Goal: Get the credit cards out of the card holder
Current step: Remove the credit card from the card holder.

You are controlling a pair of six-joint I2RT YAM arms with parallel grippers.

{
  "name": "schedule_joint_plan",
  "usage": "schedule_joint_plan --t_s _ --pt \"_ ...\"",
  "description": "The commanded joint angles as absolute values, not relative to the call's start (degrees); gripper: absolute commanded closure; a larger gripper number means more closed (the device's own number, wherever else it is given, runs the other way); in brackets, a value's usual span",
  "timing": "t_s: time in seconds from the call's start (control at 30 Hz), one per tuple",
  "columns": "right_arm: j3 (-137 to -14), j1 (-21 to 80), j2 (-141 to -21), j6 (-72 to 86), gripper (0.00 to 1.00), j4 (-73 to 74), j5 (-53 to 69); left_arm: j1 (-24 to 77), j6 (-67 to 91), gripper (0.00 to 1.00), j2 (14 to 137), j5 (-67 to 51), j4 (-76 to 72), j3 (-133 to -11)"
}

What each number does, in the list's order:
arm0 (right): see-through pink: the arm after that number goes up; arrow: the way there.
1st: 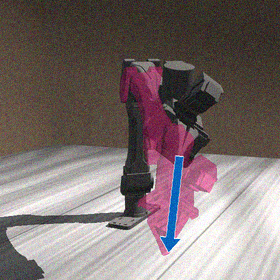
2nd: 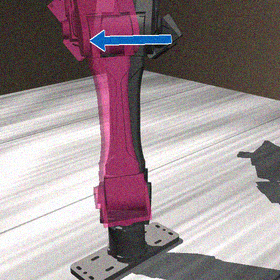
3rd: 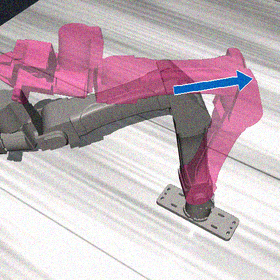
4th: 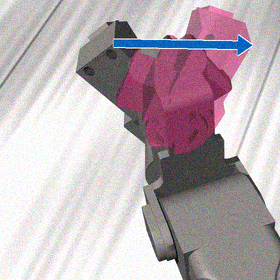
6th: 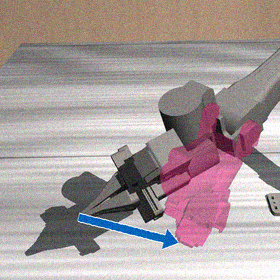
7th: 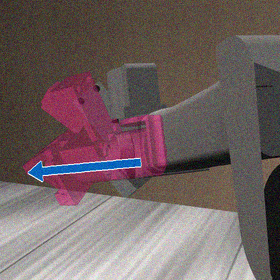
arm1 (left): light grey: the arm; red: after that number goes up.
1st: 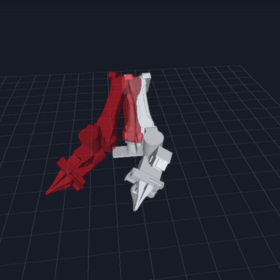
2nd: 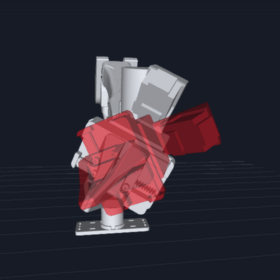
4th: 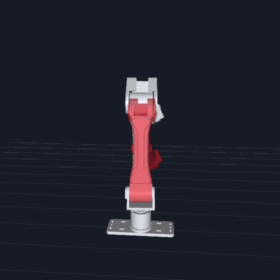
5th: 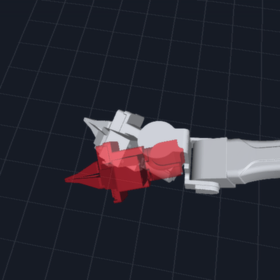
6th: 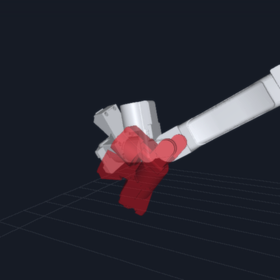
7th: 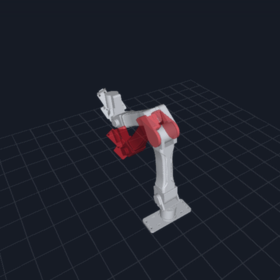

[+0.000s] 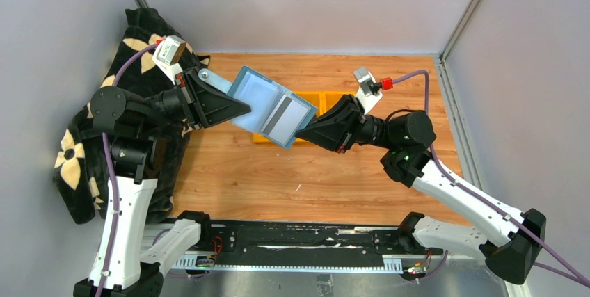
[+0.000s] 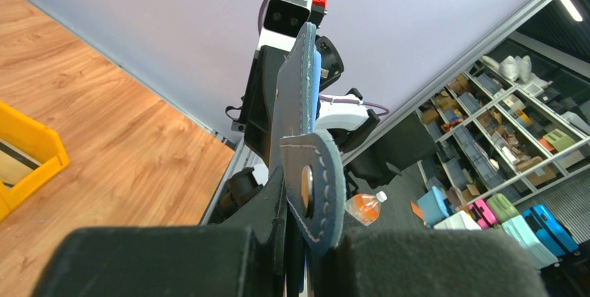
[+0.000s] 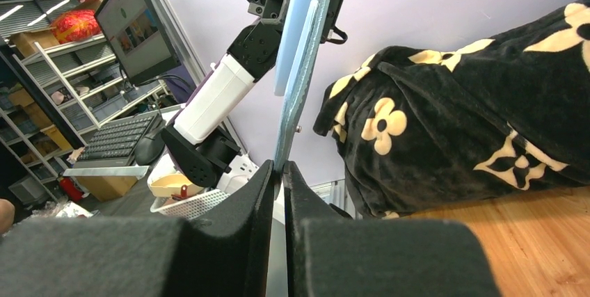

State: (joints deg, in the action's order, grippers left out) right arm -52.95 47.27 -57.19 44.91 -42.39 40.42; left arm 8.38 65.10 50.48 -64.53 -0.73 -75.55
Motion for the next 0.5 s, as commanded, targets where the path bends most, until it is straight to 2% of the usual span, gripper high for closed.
schedule_joint_plan --t_s 0.0,0.27,0.47 --pt "-54.13 47.99 -57.52 43.89 0.88 -43.03 39.99 8.35 64.97 1.0 50.28 -64.95 -1.05 -77.02" --pt "-55.28 47.99 -57.8 43.62 0.87 -40.56 38.67 8.35 64.99 1.0 50.12 -64.95 -1.38 -76.5" --pt "-55.62 47.98 -58.22 44.24 0.69 -40.37 37.42 8.35 63.6 1.0 49.14 -64.99 -0.97 -74.97"
